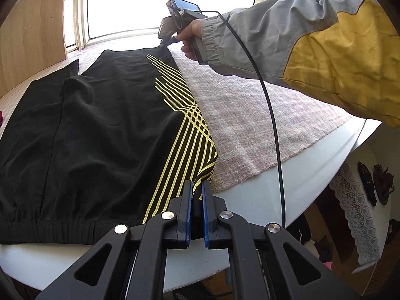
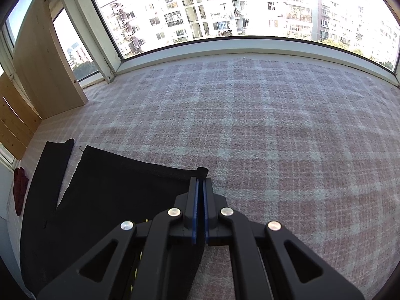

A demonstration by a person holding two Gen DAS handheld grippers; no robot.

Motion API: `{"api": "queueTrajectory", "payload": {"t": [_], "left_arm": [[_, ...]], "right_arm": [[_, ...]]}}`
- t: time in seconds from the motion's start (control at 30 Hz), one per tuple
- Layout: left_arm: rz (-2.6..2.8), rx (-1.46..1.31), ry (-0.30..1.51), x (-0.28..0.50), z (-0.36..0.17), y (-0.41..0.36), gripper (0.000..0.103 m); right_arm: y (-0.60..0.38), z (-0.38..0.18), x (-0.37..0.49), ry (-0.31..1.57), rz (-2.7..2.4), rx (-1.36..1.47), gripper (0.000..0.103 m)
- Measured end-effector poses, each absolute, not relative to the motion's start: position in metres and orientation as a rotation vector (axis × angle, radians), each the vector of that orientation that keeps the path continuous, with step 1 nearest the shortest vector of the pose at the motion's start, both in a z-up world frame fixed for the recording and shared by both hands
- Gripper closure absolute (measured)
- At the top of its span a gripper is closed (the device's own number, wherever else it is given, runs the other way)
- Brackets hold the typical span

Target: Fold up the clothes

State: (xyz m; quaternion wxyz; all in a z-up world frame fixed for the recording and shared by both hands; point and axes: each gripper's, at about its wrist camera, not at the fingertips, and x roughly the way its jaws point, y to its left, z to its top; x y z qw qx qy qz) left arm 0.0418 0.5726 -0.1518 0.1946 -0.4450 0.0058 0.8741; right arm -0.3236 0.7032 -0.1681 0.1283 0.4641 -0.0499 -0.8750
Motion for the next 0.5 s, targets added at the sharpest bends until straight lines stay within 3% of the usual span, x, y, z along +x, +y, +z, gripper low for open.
{"api": "queueTrajectory", "payload": {"t": [0.5], "left_arm": [[2.546,-1.164,-0.138,0.034,-0.103,0.517,0.097]], "right_arm": [[0.675,-0.127,-0.33,-0.137,-2.577,1.319,0.1]]}}
